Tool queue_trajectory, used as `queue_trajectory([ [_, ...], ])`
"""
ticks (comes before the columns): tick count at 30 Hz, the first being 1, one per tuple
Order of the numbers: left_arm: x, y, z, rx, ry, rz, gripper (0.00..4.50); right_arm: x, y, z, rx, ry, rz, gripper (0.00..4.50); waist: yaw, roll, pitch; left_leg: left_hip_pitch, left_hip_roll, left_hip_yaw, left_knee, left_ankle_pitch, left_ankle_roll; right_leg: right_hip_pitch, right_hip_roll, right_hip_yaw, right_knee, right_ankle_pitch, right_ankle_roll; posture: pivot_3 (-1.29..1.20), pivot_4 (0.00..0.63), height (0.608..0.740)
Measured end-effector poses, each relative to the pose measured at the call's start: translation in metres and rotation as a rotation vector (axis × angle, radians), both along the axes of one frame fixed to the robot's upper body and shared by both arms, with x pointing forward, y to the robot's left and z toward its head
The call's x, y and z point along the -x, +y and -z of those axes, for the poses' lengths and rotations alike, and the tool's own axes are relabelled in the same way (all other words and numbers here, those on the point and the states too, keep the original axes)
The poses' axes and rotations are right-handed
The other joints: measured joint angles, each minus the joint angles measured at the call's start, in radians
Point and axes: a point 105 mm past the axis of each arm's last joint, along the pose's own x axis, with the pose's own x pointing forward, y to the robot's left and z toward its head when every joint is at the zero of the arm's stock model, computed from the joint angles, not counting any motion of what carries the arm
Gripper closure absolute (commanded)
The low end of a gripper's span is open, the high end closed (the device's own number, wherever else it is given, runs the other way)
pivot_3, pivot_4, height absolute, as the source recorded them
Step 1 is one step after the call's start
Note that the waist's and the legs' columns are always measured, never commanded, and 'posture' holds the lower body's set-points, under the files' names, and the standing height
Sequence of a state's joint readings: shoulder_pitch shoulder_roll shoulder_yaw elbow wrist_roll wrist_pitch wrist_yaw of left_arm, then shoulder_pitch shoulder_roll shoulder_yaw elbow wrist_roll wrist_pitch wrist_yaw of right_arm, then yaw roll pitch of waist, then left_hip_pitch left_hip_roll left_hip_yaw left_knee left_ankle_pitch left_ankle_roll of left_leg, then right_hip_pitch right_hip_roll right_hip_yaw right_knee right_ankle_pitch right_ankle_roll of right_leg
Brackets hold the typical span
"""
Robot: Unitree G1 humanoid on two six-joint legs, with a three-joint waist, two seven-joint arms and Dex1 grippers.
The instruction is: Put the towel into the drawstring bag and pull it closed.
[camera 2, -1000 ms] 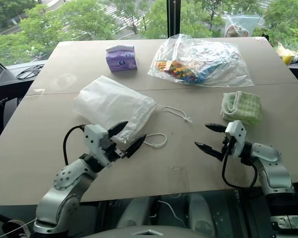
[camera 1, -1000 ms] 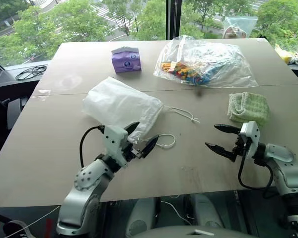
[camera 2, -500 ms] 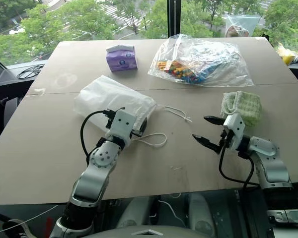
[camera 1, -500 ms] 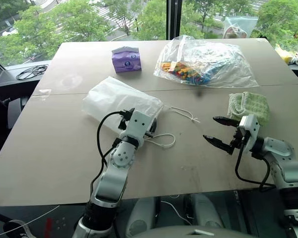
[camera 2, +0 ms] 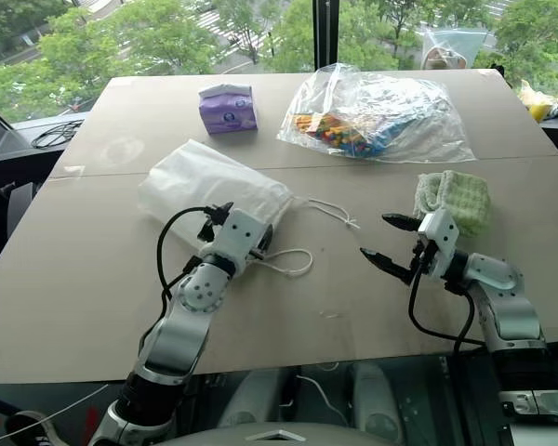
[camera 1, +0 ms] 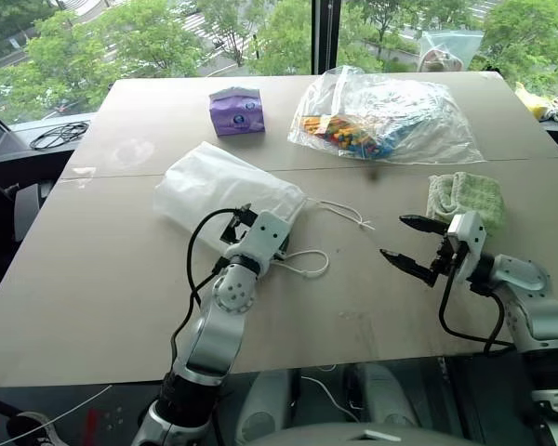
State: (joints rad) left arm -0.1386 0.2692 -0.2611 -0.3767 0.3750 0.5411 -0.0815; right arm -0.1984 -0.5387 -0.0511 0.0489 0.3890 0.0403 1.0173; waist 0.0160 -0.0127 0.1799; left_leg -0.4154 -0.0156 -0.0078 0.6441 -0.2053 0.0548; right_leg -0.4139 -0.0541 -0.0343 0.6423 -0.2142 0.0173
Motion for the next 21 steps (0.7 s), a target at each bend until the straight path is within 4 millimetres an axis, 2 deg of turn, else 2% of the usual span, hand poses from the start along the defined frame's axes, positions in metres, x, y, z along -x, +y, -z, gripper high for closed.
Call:
queue_trajectory([
  [7, -0.005, 0.018, 0.003, -0.06, -0.052, -0.081, 0.0, -0.003, 0.003, -0.005, -0.002, -0.02, -0.005, 0.01, 0.001, 0.0, 0.0, 0.0, 0.0, 0.0, 0.0, 0.0, 0.0, 0.0, 0.0, 0.0, 0.0, 0.0, 0.0, 0.0, 0.15, 0.74],
  [14, -0.003, 0.017, 0.001, -0.061, -0.091, -0.072, 0.0, -0.003, 0.005, -0.006, -0.015, -0.019, -0.024, 0.01, 0.001, 0.0, 0.0, 0.0, 0.0, 0.0, 0.0, 0.0, 0.0, 0.0, -0.001, 0.0, 0.0, 0.002, -0.003, 0.0, 0.15, 0.74],
  [17, -0.002, 0.017, 0.002, -0.057, -0.087, -0.076, 0.68, -0.003, 0.006, -0.006, -0.017, -0.018, -0.026, 0.0, 0.001, 0.0, 0.0, 0.0, 0.0, 0.0, 0.0, 0.0, 0.0, 0.0, -0.001, 0.0, 0.0, 0.002, -0.002, 0.0, 0.15, 0.74],
  [21, -0.003, 0.021, 0.001, -0.038, -0.091, -0.097, 2.43, -0.003, 0.007, -0.005, -0.027, -0.016, -0.028, 0.0, 0.001, 0.0, 0.0, 0.0, 0.0, 0.0, 0.0, 0.0, 0.0, 0.0, -0.001, 0.0, 0.0, 0.001, -0.001, 0.0, 0.15, 0.74],
])
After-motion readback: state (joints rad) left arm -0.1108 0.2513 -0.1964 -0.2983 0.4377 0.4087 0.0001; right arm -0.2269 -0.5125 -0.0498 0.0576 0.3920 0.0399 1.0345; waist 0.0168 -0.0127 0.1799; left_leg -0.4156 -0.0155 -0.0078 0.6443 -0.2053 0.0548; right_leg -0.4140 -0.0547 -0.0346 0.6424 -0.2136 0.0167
